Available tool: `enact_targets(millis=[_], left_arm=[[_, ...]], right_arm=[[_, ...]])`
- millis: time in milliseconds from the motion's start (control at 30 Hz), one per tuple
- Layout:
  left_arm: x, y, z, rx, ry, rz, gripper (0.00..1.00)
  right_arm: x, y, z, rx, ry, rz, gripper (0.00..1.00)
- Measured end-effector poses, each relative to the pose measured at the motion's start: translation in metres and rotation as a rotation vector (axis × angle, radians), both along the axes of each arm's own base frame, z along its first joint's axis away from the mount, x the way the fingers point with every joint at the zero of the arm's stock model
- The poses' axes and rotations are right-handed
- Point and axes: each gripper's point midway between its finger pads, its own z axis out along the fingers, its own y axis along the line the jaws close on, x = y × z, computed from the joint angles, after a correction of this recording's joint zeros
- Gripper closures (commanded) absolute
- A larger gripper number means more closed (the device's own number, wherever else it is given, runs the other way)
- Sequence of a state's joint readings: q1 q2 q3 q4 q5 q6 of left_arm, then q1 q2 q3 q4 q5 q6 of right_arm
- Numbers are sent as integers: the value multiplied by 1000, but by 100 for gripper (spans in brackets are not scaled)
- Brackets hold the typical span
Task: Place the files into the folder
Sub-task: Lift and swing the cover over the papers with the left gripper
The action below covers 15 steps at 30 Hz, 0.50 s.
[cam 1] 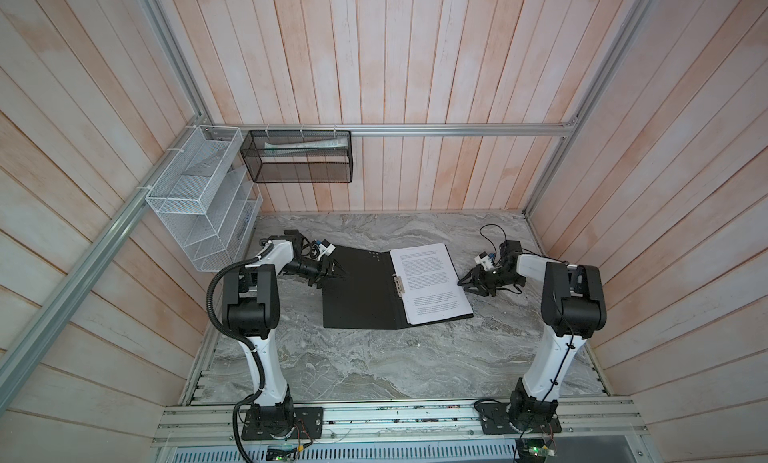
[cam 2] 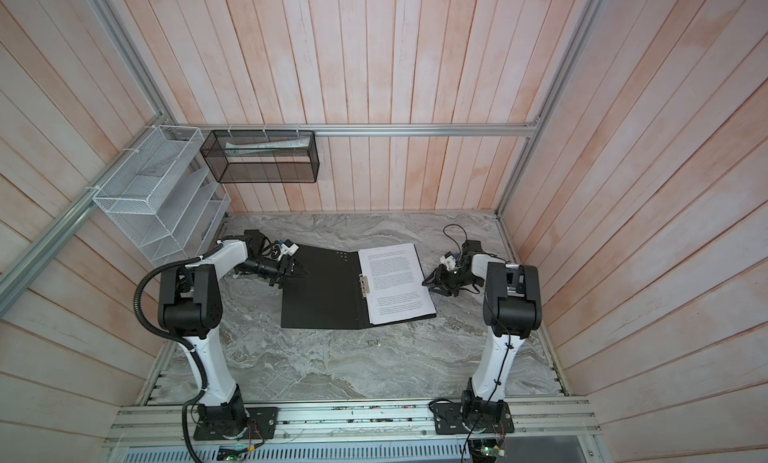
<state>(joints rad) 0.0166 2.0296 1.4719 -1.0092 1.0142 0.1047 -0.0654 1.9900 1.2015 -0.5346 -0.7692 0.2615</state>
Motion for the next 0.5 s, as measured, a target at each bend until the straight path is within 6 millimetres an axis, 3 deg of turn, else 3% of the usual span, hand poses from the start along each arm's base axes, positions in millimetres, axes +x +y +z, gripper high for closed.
enact_targets(millis=[167,500], left_arm=[[2,1,8,7,-5,1,34],[7,-8,44,-9,-54,-39,24]], right_arm=[[-5,4,-1,24,13,5,62],[-14,10,0,-13,47,9,62]])
